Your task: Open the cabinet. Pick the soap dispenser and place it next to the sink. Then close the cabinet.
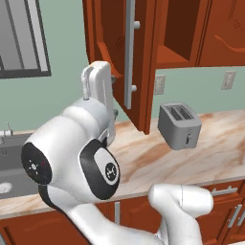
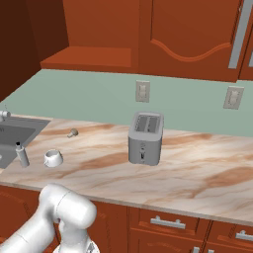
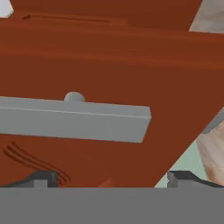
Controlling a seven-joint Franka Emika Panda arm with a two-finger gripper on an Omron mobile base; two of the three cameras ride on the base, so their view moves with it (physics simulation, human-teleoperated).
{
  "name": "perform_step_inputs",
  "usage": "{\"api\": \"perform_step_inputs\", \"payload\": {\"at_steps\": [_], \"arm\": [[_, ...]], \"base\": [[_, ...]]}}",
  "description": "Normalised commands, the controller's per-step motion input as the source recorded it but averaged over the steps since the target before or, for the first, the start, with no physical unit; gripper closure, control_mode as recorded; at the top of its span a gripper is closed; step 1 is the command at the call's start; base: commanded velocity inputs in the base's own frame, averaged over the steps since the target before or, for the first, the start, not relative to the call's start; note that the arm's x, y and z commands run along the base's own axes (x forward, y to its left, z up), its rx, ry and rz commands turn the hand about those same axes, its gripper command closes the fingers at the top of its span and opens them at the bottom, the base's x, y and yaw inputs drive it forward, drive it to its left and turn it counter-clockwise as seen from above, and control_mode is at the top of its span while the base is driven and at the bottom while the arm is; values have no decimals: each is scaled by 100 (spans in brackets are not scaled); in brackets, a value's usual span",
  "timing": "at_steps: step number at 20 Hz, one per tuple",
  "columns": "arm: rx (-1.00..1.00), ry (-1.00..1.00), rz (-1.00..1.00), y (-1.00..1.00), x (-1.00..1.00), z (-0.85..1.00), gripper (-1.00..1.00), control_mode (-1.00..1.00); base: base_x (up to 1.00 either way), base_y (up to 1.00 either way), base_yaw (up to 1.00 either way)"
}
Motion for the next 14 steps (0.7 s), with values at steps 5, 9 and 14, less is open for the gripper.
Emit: {"api": "perform_step_inputs", "payload": {"at_steps": [5,9,14], "arm": [[30,0,-1,0,12,-15,-100,-100],[24,0,0,0,18,-22,-100,-100],[19,0,0,-10,7,-16,-100,-100]], "base": [[0,0,0],[0,0,0],[0,0,0]]}}
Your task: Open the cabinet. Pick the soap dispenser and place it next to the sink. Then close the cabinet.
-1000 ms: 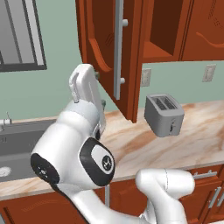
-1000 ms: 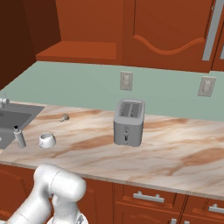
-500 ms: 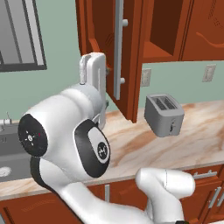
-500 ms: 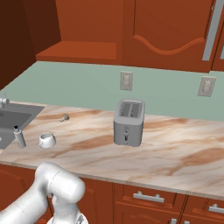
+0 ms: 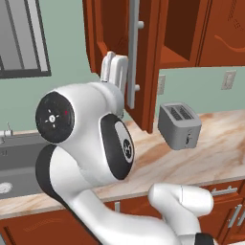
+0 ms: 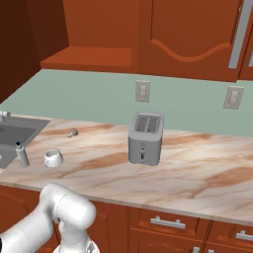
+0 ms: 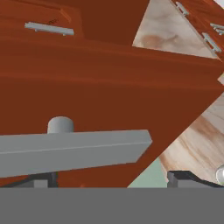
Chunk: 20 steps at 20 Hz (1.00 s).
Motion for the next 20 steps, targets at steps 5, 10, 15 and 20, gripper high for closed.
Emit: {"api": "perform_step_inputs", "payload": {"at_steps": [5,10,15,20], "arm": [[15,0,0,-21,0,-8,-100,-100],[11,0,0,-29,-1,0,-100,-100],[3,0,0,-48,3,0,-100,-100],[0,-3,0,-52,9,0,-100,-100]], "base": [[0,0,0],[0,0,0],[0,0,0],[0,0,0]]}}
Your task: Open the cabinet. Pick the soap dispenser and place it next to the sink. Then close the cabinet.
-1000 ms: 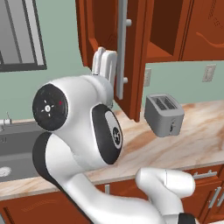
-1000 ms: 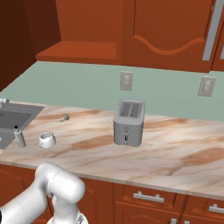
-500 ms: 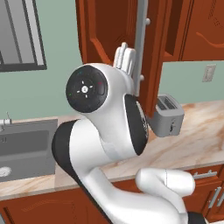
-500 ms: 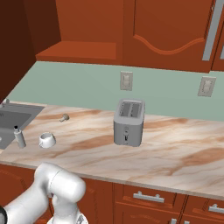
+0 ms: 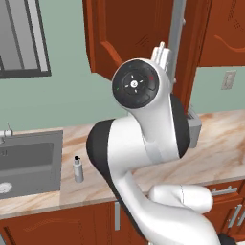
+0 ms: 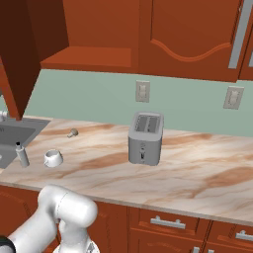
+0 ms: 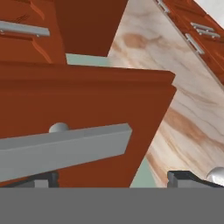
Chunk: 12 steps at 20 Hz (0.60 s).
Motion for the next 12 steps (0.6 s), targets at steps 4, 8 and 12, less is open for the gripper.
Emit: {"api": "perform_step_inputs", "payload": {"at_steps": [4,8,12], "arm": [[0,-4,0,-55,20,0,-100,-100],[0,-4,0,-56,26,0,-100,-100],[0,-2,0,-54,45,0,-100,-100]], "base": [[0,0,0],[0,0,0],[0,0,0]]}}
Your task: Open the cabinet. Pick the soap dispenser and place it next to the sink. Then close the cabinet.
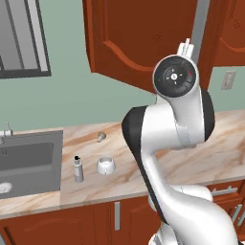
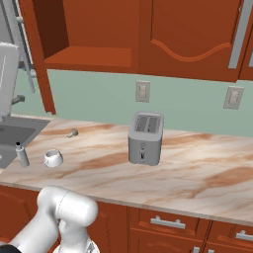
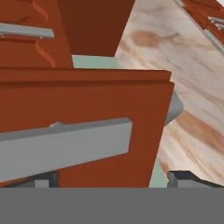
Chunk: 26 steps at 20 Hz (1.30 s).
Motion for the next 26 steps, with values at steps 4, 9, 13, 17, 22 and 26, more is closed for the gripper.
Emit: {"api": "perform_step_inputs", "payload": {"at_steps": [4,9,13,17,22,26], "arm": [[0,0,0,-53,55,0,-100,-100],[0,0,0,-51,65,0,-100,-100],[0,1,0,-47,78,0,-100,-100],[0,1,0,-43,81,0,-100,-100],[0,2,5,-41,83,0,-100,-100],[2,5,11,-34,85,0,-100,-100]], "base": [[0,0,0],[0,0,0],[0,0,0],[0,0,0],[0,0,0],[0,0,0]]}}
